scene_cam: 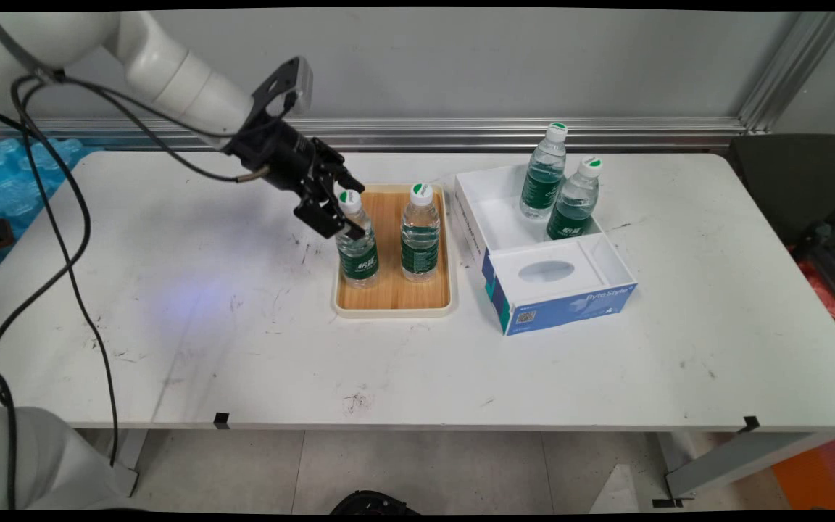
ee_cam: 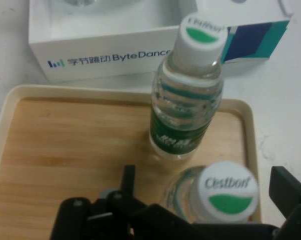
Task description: Pick up the green bottle from the white box
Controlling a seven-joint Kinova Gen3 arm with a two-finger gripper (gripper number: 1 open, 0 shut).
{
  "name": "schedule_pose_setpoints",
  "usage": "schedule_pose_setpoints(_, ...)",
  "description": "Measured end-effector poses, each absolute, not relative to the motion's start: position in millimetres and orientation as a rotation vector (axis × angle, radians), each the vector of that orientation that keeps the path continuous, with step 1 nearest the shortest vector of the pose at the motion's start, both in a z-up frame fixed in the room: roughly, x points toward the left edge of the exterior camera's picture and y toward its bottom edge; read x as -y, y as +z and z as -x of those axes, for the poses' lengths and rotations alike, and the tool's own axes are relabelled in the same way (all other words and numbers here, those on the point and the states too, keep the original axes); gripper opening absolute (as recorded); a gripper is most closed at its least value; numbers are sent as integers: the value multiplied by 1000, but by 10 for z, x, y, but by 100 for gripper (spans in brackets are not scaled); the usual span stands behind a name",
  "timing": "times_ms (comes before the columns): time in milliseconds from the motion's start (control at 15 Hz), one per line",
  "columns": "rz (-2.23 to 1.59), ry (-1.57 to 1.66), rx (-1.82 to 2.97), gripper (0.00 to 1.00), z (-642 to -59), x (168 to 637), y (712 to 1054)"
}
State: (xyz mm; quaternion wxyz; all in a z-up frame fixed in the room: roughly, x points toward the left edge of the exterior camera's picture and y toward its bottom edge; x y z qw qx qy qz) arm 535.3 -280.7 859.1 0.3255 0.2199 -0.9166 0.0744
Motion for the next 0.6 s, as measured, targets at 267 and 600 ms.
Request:
schedule_pose_setpoints(267,-578,178,2416,100,-5170,2917,8901)
schedule_pose_setpoints(600,-550,185,2412,100,-4839,3115,9212)
